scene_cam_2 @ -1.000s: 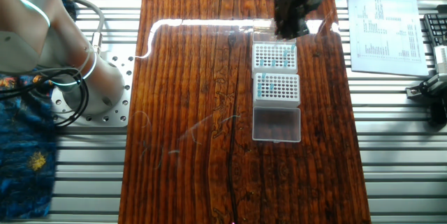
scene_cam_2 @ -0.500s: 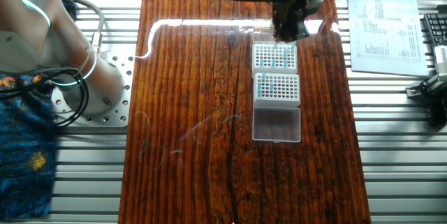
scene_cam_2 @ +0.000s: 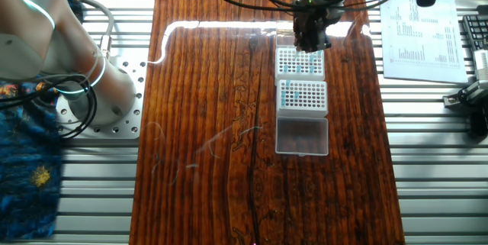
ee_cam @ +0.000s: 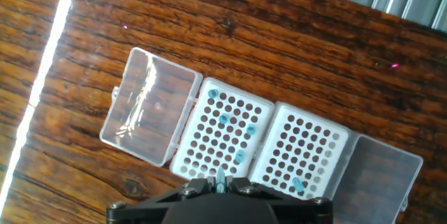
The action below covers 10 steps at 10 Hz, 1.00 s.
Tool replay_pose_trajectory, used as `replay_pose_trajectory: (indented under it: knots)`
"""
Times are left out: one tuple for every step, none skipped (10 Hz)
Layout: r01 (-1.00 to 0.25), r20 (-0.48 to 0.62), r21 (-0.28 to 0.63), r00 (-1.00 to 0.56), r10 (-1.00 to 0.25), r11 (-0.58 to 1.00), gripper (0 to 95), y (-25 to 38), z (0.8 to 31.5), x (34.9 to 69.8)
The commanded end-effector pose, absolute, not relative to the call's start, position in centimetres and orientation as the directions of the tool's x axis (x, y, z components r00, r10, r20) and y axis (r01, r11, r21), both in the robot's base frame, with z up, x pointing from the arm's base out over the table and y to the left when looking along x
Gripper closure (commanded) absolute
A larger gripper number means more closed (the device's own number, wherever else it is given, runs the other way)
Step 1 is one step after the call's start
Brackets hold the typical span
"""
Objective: Transfer all medium pipette tips from one holder to another
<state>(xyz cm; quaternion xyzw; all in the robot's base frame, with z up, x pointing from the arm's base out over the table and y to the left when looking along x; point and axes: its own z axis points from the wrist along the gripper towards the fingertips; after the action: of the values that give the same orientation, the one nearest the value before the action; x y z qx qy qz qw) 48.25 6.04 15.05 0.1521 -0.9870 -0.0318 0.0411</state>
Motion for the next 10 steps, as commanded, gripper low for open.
replay_pose_trajectory:
  knots:
    - [-0.292, 0.071, 0.071, -0.952, -0.297, 0.954, 95.0, 5.95, 15.11, 48.13]
    - [-0.270, 0.068, 0.069, -0.959, -0.275, 0.960, 95.0, 5.95, 15.11, 48.13]
    - [-0.260, 0.070, 0.068, -0.962, -0.265, 0.963, 95.0, 5.95, 15.11, 48.13]
    - [-0.248, 0.072, 0.069, -0.965, -0.252, 0.966, 95.0, 5.95, 15.11, 48.13]
    - [-0.239, 0.071, 0.069, -0.967, -0.244, 0.968, 95.0, 5.95, 15.11, 48.13]
    - [-0.246, 0.071, 0.069, -0.965, -0.251, 0.967, 95.0, 5.95, 15.11, 48.13]
    - [-0.249, 0.072, 0.068, -0.965, -0.254, 0.966, 95.0, 5.95, 15.11, 48.13]
    - [-0.245, 0.074, 0.065, -0.965, -0.250, 0.967, 95.0, 5.95, 15.11, 48.13]
    - [-0.235, 0.073, 0.062, -0.968, -0.239, 0.970, 95.0, 5.95, 15.11, 48.13]
    - [-0.236, 0.062, 0.056, -0.969, -0.239, 0.970, 95.0, 5.95, 15.12, 48.14]
